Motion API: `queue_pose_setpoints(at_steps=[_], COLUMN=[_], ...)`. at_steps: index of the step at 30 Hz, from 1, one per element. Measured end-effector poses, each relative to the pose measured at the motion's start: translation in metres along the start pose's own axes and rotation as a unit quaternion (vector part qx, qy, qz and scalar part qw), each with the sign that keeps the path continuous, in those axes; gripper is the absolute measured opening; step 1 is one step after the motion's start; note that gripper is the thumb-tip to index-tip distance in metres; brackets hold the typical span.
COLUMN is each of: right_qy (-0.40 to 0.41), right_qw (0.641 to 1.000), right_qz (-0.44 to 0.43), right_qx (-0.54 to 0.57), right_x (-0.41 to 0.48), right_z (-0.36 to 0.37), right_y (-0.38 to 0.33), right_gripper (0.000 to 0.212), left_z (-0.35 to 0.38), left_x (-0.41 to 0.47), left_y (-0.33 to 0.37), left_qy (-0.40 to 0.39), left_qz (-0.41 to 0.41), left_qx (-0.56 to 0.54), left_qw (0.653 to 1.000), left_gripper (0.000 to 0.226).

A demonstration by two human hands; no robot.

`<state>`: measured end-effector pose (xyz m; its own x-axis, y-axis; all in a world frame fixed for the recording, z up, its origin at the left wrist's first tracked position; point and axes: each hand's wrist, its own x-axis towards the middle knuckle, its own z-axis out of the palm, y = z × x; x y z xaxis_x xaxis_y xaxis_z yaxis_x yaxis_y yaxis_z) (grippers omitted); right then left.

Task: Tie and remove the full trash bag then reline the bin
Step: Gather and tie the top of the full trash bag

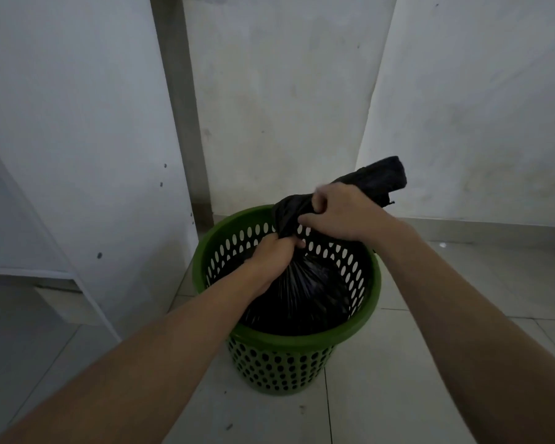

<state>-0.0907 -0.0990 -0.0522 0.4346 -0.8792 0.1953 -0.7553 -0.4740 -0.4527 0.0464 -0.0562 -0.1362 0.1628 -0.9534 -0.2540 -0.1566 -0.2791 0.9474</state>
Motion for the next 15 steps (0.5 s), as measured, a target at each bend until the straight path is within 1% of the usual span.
queue_pose_setpoints(at_steps=[1, 2, 3, 4, 5, 6, 7, 8, 9, 11, 12, 13, 15], right_qy=[0.03, 0.02, -0.025, -0.081, -0.12, -0.134, -0.133, -0.13, -0.132, -0.146, -0.154, -0.158, -0.144], right_qw=[0.995, 0.985, 0.976, 0.961, 0.938, 0.918, 0.91, 0.91, 0.914, 0.922, 0.927, 0.932, 0.938], right_qz=[-0.1, -0.168, -0.2, -0.205, -0.2, -0.209, -0.218, -0.229, -0.236, -0.229, -0.214, -0.199, -0.188], right_qx=[-0.005, -0.031, -0.085, -0.169, -0.254, -0.308, -0.327, -0.32, -0.303, -0.276, -0.267, -0.26, -0.251], right_x=[0.0, 0.0, 0.002, 0.005, 0.009, 0.013, 0.018, 0.023, 0.028, 0.038, 0.042, 0.047, 0.054], right_z=[0.001, 0.005, 0.012, 0.022, 0.032, 0.041, 0.048, 0.051, 0.051, 0.044, 0.039, 0.035, 0.03], right_y=[0.0, 0.0, 0.002, 0.006, 0.01, 0.013, 0.016, 0.018, 0.019, 0.018, 0.018, 0.018, 0.022], right_gripper=[0.015, 0.029, 0.053, 0.074, 0.087, 0.091, 0.087, 0.078, 0.062, 0.023, 0.015, 0.015, 0.022], left_z=[0.0, 0.0, 0.0, 0.001, 0.001, 0.001, 0.0, -0.002, -0.004, -0.009, -0.01, -0.011, -0.011], left_x=[0.001, 0.002, 0.001, 0.001, 0.001, 0.002, 0.002, 0.002, 0.001, 0.001, 0.003, 0.004, 0.007], left_y=[0.001, 0.002, 0.003, 0.004, 0.004, 0.004, 0.004, 0.003, 0.002, 0.001, 0.0, -0.001, -0.002], left_qy=[-0.001, -0.001, 0.0, 0.005, 0.012, 0.021, 0.027, 0.025, 0.011, -0.044, -0.066, -0.078, -0.08], left_qz=[0.001, 0.004, 0.005, 0.006, 0.01, 0.019, 0.027, 0.034, 0.038, 0.042, 0.041, 0.042, 0.05], left_qx=[0.007, 0.015, 0.021, 0.022, 0.023, 0.025, 0.03, 0.034, 0.031, 0.01, -0.002, -0.008, -0.016], left_qw=[1.0, 1.0, 1.0, 1.0, 1.0, 0.999, 0.999, 0.999, 0.999, 0.998, 0.997, 0.996, 0.995], left_gripper=[0.025, 0.023, 0.023, 0.024, 0.024, 0.024, 0.028, 0.033, 0.036, 0.04, 0.04, 0.039, 0.041])
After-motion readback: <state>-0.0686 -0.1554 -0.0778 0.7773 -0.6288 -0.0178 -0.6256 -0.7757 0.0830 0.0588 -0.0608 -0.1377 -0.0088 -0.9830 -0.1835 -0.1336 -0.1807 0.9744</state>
